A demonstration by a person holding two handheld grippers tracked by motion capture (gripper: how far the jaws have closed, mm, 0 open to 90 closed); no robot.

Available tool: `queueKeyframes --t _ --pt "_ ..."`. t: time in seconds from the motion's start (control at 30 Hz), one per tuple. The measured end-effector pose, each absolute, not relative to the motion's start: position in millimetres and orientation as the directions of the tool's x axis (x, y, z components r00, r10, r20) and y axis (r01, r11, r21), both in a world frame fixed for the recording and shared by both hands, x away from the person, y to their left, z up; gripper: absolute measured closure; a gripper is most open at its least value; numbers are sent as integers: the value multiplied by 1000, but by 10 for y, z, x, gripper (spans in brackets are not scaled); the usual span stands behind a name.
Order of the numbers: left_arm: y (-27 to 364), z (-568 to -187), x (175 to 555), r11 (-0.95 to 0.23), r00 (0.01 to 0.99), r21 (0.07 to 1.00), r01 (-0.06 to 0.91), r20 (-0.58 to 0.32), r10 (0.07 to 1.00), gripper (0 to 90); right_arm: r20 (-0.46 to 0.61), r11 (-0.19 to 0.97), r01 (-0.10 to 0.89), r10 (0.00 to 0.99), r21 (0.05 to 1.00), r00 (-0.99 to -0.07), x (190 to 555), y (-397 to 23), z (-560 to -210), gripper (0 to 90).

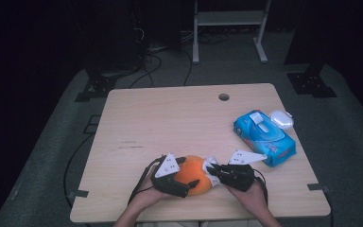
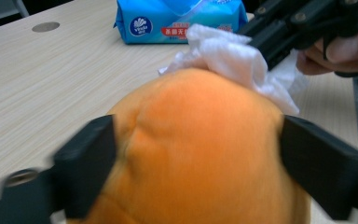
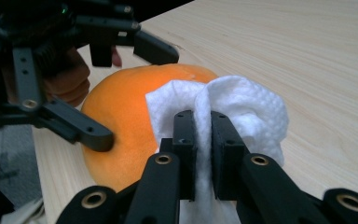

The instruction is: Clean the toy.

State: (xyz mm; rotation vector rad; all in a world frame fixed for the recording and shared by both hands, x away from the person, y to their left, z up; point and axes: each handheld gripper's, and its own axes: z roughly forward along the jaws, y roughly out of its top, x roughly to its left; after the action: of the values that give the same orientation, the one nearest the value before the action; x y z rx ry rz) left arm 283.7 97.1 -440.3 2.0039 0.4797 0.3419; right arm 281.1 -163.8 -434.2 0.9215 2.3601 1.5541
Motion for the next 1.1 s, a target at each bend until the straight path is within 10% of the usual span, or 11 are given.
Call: queueKeyframes --t 0.1,0.2,0.6,1.1 --pt "925 -4386 2814 -409 863 900 150 83 498 392 239 212 444 607 871 -758 2889 -1707 -4362 809" --pt "842 -4359 2799 -364 832 923 124 103 545 431 240 185 446 635 876 -734 2920 -1755 -4332 809" --pt "876 -4253 2820 -282 815 938 202 -1 580 171 226 238 424 573 874 -787 2851 -1686 -4356 810" --pt "1056 -4383 2856 -371 887 889 269 -79 454 181 238 253 478 622 841 -746 2915 -1767 -4463 808"
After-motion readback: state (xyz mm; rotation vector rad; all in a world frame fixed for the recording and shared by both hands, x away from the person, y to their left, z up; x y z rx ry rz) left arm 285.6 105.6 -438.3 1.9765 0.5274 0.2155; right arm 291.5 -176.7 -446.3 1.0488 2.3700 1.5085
